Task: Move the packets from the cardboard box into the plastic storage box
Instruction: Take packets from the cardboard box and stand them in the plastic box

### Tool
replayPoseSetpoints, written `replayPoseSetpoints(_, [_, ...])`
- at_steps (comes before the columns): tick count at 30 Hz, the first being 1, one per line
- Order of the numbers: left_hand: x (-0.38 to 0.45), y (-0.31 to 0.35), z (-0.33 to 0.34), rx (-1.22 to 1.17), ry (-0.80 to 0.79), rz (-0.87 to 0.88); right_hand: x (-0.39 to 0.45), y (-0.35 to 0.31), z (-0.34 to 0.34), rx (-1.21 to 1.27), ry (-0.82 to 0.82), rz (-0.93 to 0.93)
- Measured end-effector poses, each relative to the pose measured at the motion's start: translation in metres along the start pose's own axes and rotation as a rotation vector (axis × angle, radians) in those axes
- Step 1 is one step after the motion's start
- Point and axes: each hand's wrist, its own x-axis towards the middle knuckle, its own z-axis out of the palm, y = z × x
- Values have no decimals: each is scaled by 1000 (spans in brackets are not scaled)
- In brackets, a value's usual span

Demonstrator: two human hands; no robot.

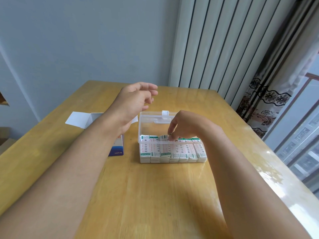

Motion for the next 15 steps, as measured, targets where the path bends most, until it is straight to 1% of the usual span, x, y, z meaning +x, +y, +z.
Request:
replayPoseSetpoints(8, [0,-1,0,9,-12,-6,3,-1,0,24,36,-26])
replayPoseSetpoints(15, [1,-2,1,3,-20,-12,-1,1,-8,48,36,-68])
